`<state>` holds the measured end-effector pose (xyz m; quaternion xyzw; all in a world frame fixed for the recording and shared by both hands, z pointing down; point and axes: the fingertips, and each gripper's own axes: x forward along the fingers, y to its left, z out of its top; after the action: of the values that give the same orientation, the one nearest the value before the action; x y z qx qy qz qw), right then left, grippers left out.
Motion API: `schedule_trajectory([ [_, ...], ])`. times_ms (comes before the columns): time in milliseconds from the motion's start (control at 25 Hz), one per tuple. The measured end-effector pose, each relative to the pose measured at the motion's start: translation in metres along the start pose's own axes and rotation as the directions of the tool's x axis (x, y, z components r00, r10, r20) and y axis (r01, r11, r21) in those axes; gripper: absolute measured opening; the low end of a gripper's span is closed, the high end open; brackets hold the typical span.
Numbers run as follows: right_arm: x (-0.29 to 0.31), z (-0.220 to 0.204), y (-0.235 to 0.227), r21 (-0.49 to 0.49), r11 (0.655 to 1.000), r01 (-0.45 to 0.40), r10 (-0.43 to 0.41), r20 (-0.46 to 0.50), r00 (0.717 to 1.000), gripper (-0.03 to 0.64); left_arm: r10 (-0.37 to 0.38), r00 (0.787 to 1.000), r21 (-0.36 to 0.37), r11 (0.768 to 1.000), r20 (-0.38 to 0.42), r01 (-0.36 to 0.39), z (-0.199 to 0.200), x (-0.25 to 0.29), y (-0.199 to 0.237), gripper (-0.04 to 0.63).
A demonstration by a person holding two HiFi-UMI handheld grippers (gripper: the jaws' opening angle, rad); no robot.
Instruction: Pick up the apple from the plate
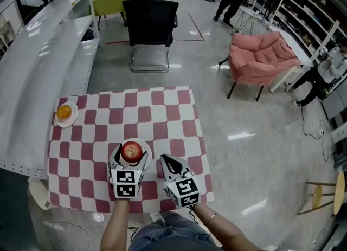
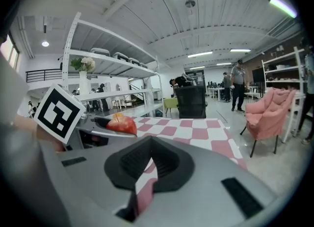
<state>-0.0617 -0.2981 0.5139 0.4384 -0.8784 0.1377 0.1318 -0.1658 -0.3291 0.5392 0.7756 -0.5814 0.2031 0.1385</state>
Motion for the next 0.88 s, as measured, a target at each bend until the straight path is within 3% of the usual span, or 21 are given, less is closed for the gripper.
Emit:
schedule_trajectory([
  [280, -0.013, 0.008, -0.001, -0.008, 1.0, 0.01, -0.01, 0.036, 0.999, 0.011, 0.011, 0.998, 0.004, 1.0, 0.066, -0.011, 0.026, -0.021, -0.003, 0.407],
  [880, -0.037, 0.035, 0.005, -0.027, 1.0, 0.011, -0.008, 0.11, 0.994, 0.009, 0.018, 0.991, 0.004, 1.0, 0.132, -0.018, 0.058, -0.072, -0.013, 0.407],
])
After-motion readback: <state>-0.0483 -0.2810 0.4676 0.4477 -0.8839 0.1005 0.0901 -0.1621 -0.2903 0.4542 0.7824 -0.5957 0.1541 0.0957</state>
